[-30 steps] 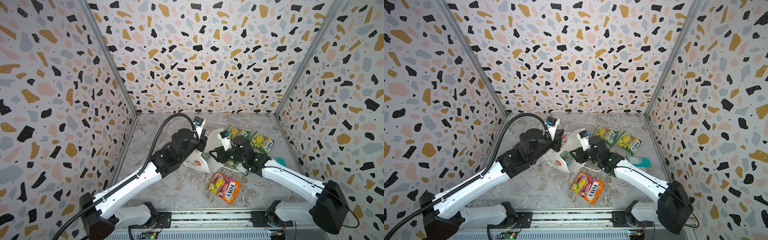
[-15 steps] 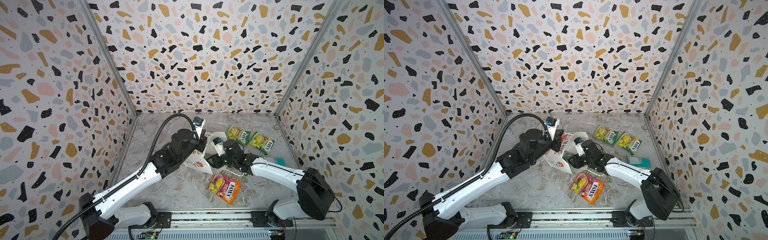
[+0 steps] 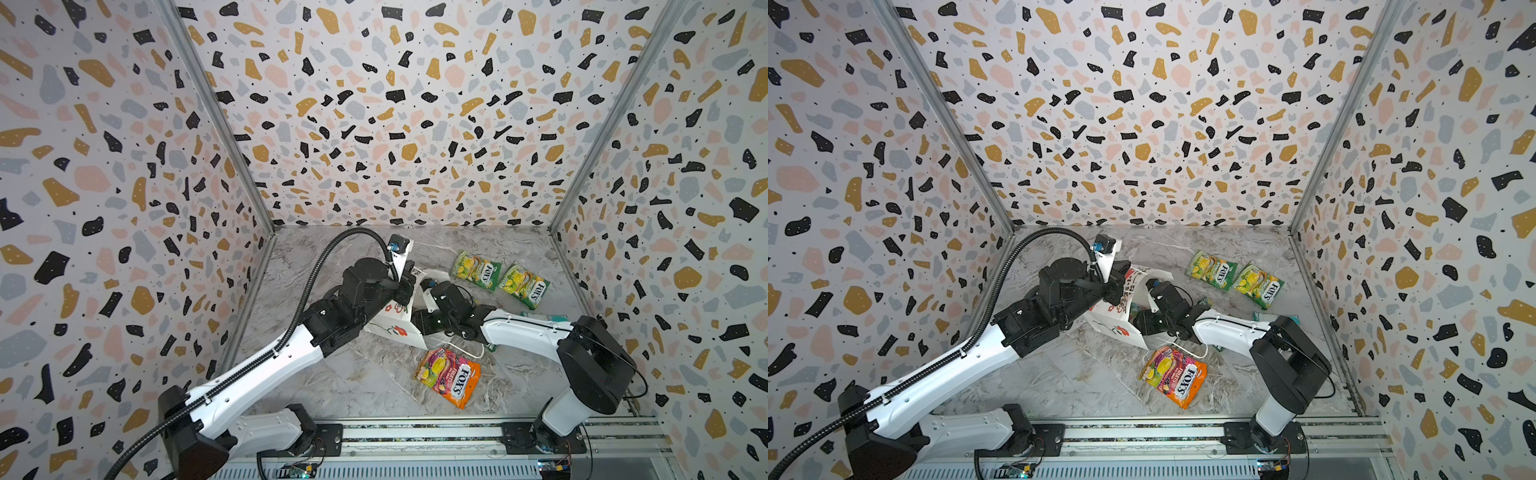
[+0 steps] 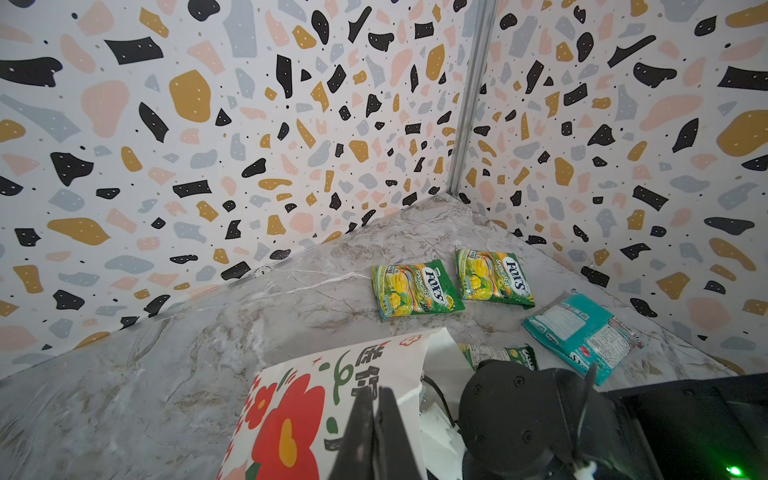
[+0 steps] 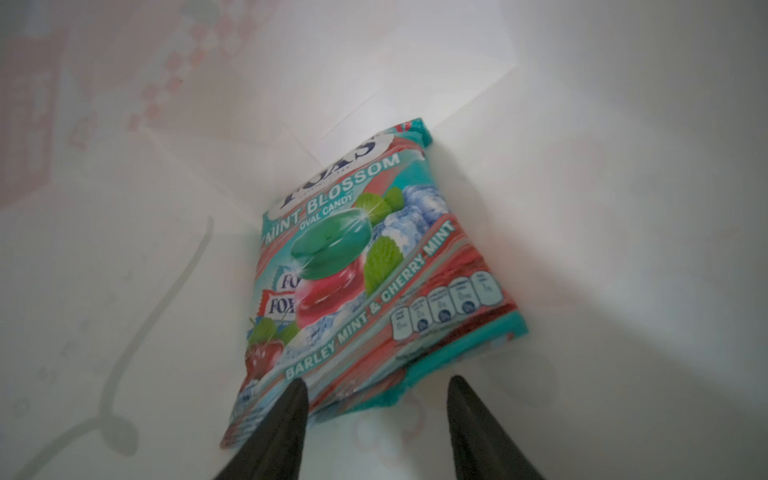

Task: Take the snacks out of the paper bag
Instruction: 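Lower the open right gripper into the bag toward the teal mint packet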

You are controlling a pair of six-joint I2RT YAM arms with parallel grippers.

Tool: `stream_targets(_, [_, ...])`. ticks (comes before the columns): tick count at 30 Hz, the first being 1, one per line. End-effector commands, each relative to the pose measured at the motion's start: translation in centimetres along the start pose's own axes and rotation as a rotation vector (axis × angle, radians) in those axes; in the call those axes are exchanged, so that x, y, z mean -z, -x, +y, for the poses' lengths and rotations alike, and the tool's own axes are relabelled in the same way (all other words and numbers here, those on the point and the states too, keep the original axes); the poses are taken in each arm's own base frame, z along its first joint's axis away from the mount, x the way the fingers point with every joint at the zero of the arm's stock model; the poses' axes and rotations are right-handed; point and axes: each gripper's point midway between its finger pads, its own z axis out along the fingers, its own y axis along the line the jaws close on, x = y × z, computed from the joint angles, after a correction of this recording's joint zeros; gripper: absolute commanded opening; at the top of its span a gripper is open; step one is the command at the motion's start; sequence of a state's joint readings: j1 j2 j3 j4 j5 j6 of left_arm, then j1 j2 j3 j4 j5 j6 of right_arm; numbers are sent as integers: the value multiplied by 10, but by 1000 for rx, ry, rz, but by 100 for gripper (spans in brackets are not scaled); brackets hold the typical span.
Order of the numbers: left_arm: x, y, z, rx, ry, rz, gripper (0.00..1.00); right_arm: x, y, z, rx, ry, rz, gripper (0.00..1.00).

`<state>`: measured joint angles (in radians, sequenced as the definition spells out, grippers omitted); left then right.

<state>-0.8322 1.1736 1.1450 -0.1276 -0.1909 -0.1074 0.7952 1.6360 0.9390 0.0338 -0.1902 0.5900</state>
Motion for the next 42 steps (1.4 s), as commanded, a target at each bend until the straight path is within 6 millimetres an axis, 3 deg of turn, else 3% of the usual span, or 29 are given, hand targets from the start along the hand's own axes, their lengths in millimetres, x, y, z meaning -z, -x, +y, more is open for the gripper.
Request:
stream_targets(1, [1, 12, -1, -7, -14, -44, 0, 2, 22, 13, -60, 30, -71, 63])
stream_targets(10, [-1, 10, -4, -18, -23, -28, 0, -8, 25, 27, -108, 89, -68, 67])
stream_targets(16, [3, 9, -2, -56, -14, -11, 0, 2, 14, 25, -104, 42, -87, 67])
stream_targets(22, [16, -9, -2, -87, -38, 36, 0, 13, -4, 10, -132, -32, -88, 67])
stream_targets(29, [19, -28, -17, -72, -124, 147, 0, 21, -13, 13, -131, -19, -86, 67])
stream_targets(33, [17, -27, -17, -35, -119, 153, 0, 24, -11, 14, -154, -15, -121, 66])
stream_targets(42, [12, -13, -18, 61, -113, 110, 0, 4, -12, 13, -223, -27, -86, 64])
